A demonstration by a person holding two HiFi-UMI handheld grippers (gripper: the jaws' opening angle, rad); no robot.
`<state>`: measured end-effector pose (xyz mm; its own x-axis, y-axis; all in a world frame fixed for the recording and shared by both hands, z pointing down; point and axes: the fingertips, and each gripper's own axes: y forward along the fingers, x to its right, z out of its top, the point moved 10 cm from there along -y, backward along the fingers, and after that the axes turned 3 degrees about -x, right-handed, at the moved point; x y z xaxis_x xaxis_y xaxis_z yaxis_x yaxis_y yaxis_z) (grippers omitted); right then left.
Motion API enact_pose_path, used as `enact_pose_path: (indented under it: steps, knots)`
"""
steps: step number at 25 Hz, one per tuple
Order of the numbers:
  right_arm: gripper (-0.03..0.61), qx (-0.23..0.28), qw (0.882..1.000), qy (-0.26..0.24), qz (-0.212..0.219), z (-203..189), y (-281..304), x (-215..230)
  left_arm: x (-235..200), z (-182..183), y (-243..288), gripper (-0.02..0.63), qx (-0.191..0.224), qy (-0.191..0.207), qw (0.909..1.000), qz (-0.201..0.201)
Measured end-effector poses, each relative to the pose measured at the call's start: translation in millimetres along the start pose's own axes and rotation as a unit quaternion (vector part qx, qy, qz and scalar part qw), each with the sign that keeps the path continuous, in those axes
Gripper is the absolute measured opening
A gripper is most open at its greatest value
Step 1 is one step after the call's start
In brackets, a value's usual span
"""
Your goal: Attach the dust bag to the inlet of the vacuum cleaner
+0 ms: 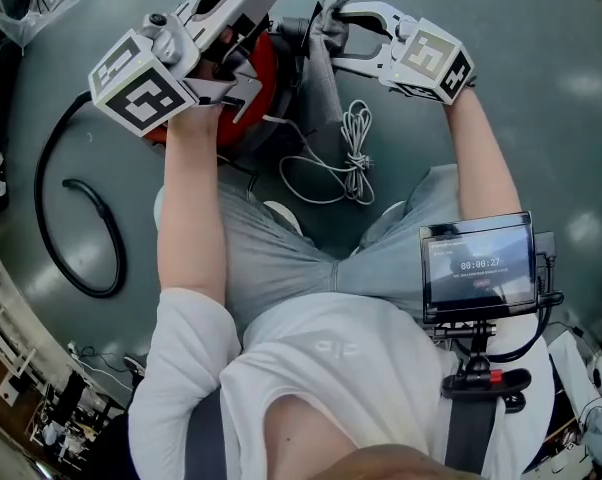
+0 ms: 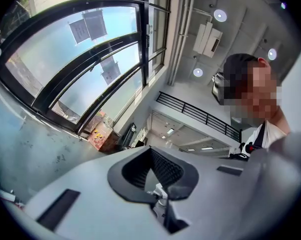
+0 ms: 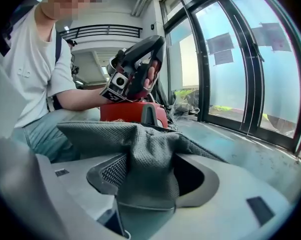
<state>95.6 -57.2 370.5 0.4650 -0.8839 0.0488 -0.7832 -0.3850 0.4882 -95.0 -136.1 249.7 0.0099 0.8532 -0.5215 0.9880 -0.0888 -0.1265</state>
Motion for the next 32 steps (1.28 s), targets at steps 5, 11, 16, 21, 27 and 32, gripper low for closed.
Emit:
enact_pose_path:
  steps: [5, 11, 16, 21, 27, 32]
  knots:
    - [0.259, 0.024, 1.000, 0.008, -0.017, -5.8, -5.0, -4.1, 9.9, 3.0, 5.6, 0.006, -0.018, 0.034, 0.9993, 0.005]
    - [0.257, 0.116, 0.989, 0.034, -0.085, 34.5, -99.2, -13.3, 39.1, 14.4, -0.8, 0.006, 0.019, 0.110, 0.9923, 0.053]
    - [0.256, 0.187, 0.970, 0.072, -0.135, 73.1, -135.2, -23.7, 73.1, 6.6, 14.9, 0.007, -0.103, 0.163, 0.9678, 0.162]
    - [0.256, 0.207, 0.960, 0.128, -0.136, 149.3, -215.5, -82.9, 179.2, 64.7, 24.4, 0.007, -0.146, 0.159, 0.9573, 0.193]
    - [0.255, 0.248, 0.945, 0.136, -0.164, 304.8, -337.3, -144.3, 322.7, 184.2, 34.6, 0.008, -0.130, 0.105, 0.9660, 0.197]
    - [0.247, 0.259, 0.941, 0.091, -0.197, 439.3, -419.5, -182.4, 420.1, 289.5, 59.4, 0.008, -0.122, 0.112, 0.9720, 0.167]
